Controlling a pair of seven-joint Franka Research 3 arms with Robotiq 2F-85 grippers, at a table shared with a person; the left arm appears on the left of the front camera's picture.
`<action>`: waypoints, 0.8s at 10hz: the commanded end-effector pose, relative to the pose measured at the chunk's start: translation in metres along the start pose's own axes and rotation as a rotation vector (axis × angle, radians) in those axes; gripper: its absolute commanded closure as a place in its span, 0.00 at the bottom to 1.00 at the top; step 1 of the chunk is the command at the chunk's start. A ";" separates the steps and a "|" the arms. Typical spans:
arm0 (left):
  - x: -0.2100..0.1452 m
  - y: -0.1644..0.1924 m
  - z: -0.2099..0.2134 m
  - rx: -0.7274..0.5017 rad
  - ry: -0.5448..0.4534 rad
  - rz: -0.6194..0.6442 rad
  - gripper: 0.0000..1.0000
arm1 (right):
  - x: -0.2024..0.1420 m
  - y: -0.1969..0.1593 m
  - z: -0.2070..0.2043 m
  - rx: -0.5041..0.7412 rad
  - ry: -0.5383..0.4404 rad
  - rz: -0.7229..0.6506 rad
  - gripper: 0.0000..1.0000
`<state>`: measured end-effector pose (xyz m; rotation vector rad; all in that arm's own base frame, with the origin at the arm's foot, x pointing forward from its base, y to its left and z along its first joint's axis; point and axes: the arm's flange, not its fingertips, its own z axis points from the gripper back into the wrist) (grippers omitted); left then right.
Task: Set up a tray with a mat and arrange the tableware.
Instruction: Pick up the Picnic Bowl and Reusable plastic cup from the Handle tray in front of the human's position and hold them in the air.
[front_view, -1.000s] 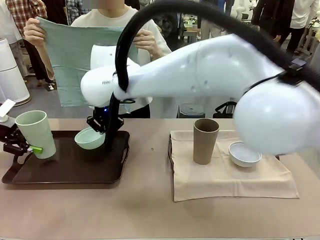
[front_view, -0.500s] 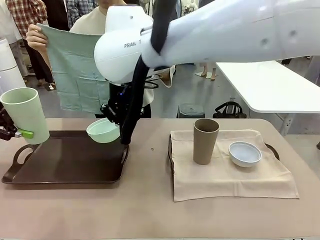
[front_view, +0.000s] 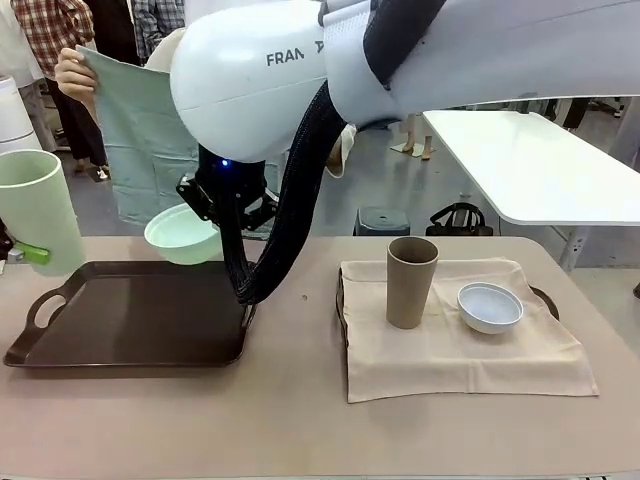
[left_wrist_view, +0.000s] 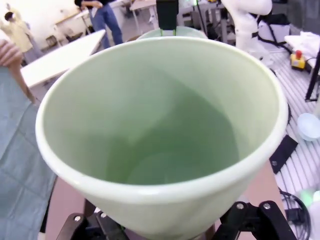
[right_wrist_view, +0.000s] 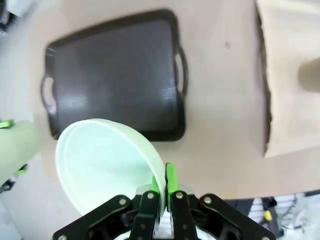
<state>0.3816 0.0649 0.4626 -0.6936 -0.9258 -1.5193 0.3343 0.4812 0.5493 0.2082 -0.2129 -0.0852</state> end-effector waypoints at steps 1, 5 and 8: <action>0.011 -0.004 0.013 0.025 -0.019 0.035 1.00 | -0.001 0.001 -0.005 0.002 -0.055 -0.022 0.98; 0.000 0.000 0.000 0.000 0.000 0.000 1.00 | -0.001 0.003 0.004 0.007 -0.029 -0.001 0.98; 0.000 0.000 0.000 0.000 0.000 0.000 1.00 | -0.001 0.003 0.004 0.007 -0.029 -0.001 0.98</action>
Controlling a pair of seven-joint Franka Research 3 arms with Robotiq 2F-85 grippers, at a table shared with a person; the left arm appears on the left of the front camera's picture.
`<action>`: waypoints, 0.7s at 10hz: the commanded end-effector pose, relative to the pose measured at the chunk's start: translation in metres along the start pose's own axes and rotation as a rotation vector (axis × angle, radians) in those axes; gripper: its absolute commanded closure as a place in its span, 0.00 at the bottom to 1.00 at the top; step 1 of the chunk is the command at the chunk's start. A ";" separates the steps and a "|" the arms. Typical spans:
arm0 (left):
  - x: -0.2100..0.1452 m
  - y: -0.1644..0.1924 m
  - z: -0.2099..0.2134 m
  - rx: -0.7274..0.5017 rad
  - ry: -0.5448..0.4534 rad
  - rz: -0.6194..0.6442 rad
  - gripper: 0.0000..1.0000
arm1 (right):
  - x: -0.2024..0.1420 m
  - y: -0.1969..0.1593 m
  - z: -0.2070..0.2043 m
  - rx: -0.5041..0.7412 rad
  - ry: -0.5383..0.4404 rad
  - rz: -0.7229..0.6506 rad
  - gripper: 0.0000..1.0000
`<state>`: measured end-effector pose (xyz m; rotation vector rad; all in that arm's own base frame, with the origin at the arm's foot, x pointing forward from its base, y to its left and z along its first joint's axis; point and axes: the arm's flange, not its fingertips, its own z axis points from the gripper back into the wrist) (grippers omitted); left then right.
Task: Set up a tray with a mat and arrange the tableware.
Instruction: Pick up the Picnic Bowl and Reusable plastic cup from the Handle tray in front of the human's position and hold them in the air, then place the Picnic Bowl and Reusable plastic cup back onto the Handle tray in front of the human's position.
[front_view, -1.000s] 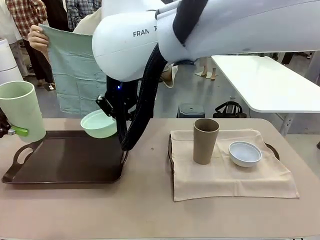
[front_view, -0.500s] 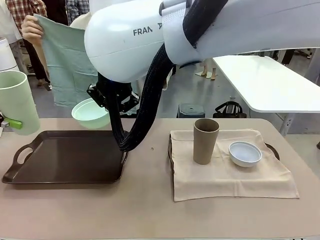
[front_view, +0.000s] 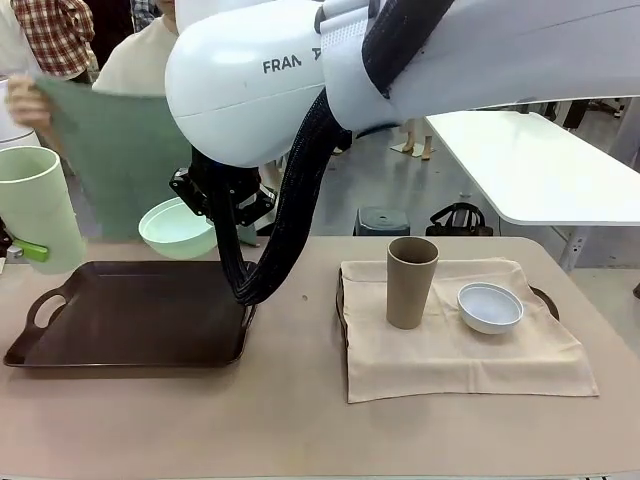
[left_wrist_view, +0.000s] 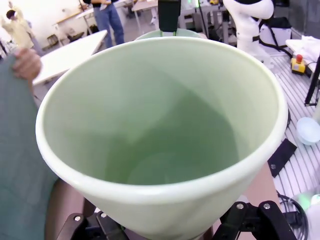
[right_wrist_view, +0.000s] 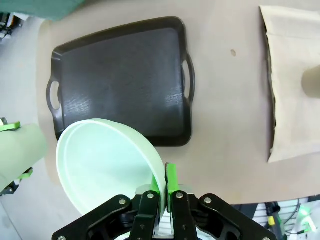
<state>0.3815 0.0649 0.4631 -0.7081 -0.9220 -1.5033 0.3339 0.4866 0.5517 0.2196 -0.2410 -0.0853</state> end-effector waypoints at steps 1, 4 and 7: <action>0.000 0.000 0.000 0.002 0.008 -0.017 1.00 | 0.000 -0.002 0.003 -0.006 -0.002 -0.002 0.98; 0.000 0.000 0.000 0.002 0.008 -0.017 1.00 | 0.000 -0.002 0.003 -0.006 -0.002 -0.002 0.98; 0.000 0.000 0.000 0.002 0.008 -0.017 1.00 | 0.000 -0.002 0.003 -0.006 -0.002 -0.002 0.98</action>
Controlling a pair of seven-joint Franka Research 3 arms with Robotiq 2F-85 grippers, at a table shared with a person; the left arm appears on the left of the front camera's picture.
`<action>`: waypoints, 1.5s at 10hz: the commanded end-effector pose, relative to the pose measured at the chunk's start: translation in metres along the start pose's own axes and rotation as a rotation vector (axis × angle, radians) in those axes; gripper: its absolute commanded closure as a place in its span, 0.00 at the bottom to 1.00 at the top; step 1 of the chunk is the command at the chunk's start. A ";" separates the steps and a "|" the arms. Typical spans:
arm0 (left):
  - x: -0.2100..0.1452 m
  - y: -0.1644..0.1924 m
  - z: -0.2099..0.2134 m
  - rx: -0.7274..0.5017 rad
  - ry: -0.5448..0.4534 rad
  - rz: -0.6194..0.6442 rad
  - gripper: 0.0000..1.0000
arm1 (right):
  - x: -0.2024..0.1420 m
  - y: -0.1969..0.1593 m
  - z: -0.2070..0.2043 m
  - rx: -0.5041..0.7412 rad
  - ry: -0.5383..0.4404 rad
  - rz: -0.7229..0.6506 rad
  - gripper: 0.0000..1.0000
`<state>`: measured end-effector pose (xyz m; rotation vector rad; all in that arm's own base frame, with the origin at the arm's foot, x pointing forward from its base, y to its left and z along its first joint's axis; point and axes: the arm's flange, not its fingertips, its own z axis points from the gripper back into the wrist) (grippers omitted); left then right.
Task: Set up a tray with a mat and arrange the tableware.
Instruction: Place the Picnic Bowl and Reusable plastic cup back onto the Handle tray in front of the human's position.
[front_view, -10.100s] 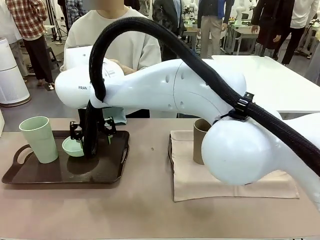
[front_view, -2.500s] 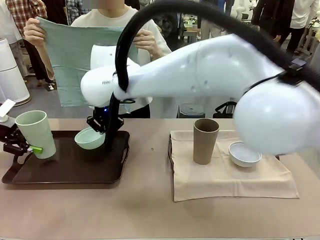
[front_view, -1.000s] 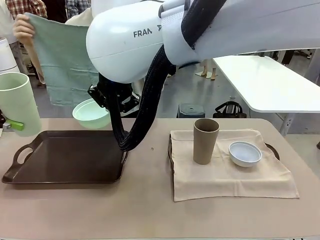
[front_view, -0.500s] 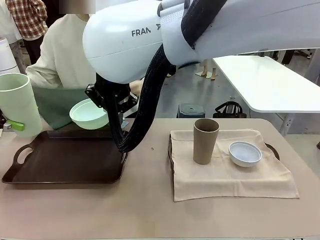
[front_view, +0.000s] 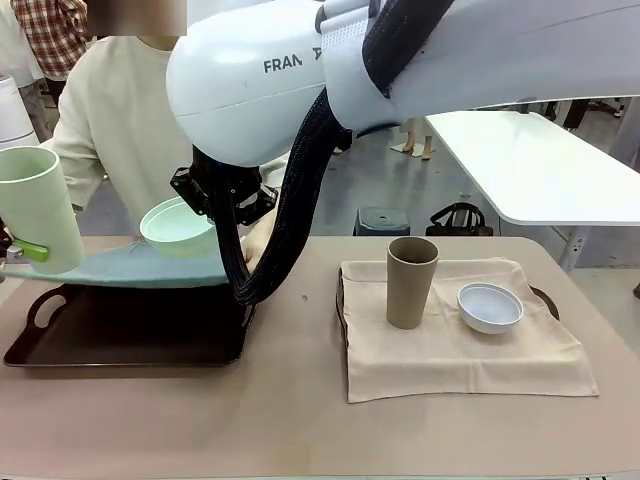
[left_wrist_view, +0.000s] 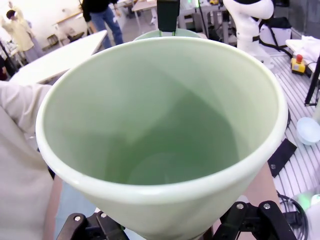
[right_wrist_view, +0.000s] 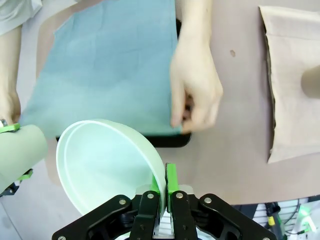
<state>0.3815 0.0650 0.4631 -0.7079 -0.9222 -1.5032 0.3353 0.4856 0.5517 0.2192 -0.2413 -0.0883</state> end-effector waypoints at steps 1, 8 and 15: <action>0.000 0.000 0.000 0.002 0.008 -0.017 1.00 | -0.002 -0.001 0.003 -0.005 -0.001 0.001 0.98; 0.000 0.000 0.000 0.002 0.008 -0.017 1.00 | -0.002 -0.001 0.003 -0.005 -0.001 0.001 0.98; 0.000 0.000 0.000 0.002 0.008 -0.017 1.00 | -0.002 -0.001 0.003 -0.005 -0.001 0.001 0.98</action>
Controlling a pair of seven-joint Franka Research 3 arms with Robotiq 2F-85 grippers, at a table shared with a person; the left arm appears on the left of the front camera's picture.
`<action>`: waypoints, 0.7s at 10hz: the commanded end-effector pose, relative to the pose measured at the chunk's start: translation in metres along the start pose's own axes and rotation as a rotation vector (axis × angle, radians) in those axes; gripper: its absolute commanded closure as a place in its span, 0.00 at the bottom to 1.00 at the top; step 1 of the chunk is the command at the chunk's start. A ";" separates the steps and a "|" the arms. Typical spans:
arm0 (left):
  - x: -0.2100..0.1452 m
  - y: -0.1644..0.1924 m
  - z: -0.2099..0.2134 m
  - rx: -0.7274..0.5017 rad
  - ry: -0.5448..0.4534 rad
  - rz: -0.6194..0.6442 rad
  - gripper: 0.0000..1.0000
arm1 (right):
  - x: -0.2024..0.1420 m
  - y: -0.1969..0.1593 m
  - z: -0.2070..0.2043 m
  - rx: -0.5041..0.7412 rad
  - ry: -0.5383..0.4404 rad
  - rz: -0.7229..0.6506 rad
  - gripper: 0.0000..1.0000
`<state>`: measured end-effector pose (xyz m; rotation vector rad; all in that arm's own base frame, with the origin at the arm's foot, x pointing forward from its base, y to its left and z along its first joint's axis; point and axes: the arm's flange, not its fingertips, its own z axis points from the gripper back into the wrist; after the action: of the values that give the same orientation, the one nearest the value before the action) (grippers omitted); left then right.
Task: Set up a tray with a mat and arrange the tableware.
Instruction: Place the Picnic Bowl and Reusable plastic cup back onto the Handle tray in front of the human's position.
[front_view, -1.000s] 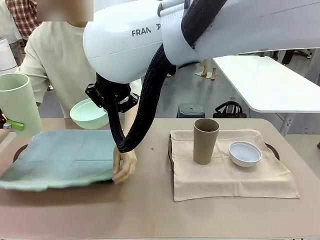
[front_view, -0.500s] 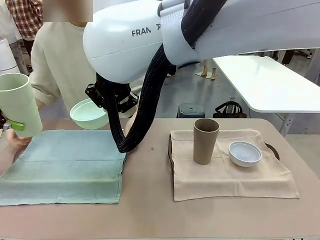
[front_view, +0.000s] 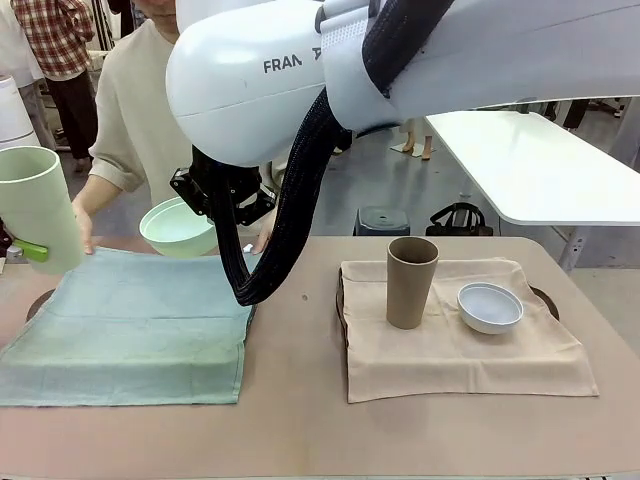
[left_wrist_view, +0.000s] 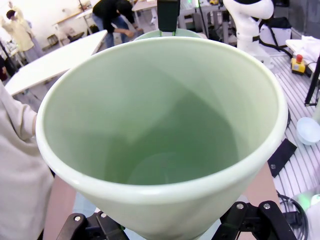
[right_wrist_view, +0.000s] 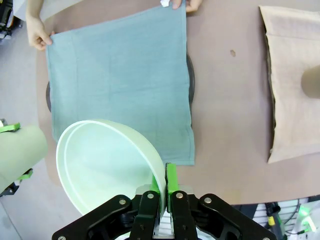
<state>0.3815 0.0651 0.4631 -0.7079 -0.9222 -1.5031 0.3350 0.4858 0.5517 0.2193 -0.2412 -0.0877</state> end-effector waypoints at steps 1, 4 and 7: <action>0.000 0.000 0.000 0.002 0.008 -0.017 1.00 | -0.001 -0.002 0.003 -0.005 -0.001 0.000 0.98; 0.000 0.000 0.000 0.002 0.008 -0.017 1.00 | -0.001 -0.002 0.003 -0.005 -0.001 0.000 0.98; 0.000 0.000 0.000 0.002 0.008 -0.017 1.00 | -0.001 -0.002 0.003 -0.005 -0.001 0.000 0.98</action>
<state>0.3815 0.0651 0.4631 -0.7079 -0.9222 -1.5031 0.3350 0.4858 0.5517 0.2193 -0.2412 -0.0876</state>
